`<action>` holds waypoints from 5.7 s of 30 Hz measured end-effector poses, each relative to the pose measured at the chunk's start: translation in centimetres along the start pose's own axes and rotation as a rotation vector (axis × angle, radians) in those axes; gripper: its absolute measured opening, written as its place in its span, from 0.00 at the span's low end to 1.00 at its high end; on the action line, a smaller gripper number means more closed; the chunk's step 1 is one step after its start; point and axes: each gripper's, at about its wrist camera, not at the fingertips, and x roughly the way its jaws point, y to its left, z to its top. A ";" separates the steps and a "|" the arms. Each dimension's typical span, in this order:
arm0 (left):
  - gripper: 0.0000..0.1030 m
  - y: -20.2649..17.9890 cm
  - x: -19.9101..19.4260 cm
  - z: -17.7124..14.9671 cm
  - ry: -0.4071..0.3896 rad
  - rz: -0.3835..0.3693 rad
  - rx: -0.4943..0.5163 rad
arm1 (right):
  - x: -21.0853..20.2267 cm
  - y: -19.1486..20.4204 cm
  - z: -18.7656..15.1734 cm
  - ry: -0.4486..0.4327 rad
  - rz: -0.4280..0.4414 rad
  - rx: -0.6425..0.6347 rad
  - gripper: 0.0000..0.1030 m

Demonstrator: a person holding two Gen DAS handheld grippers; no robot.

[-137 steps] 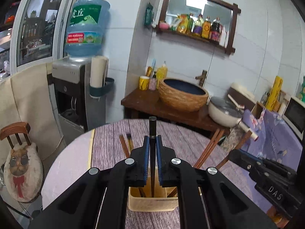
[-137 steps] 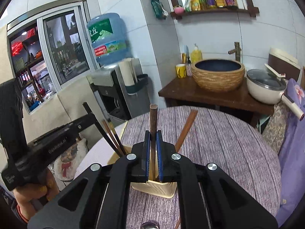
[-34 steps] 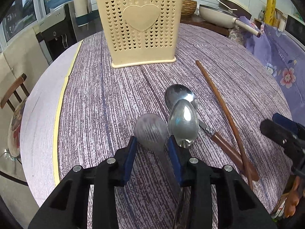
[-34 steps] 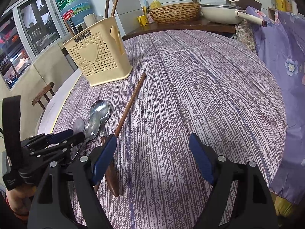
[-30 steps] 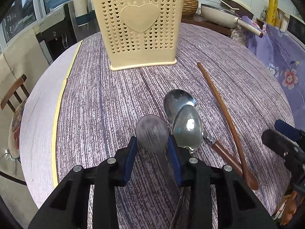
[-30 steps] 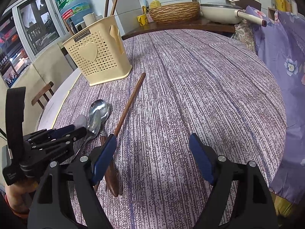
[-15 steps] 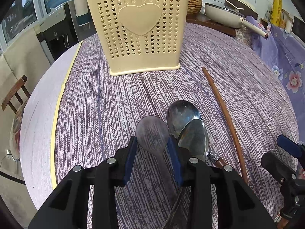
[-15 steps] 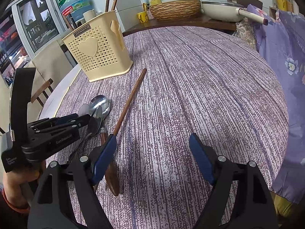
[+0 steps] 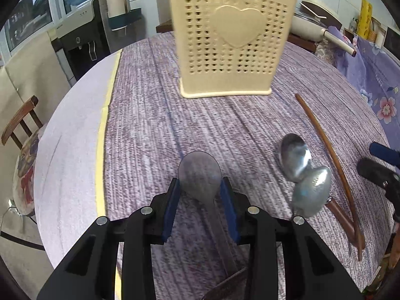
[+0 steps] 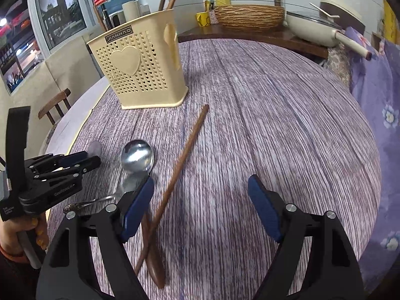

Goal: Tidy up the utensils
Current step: 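Grasp a brown chopstick with the right tool while the left tool holds the spoon, then lift the spoon and chopstick and lower them into the caddy, then open both tools to release the spoon and chopstick into the caddy, then move both open tools back toward the remaining spoons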

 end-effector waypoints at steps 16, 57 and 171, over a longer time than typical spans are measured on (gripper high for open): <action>0.39 1.6 -0.2 -0.5 -0.007 -0.010 0.008 | 7.5 1.7 4.8 0.113 -0.131 -0.027 0.36; 0.35 0.7 -4.7 4.2 -0.184 -0.028 -0.072 | 2.1 -0.8 8.8 -0.028 0.037 0.109 0.08; 0.78 -0.8 -7.7 -1.4 -0.240 -0.199 0.012 | -7.0 1.9 2.7 -0.253 0.070 -0.110 0.85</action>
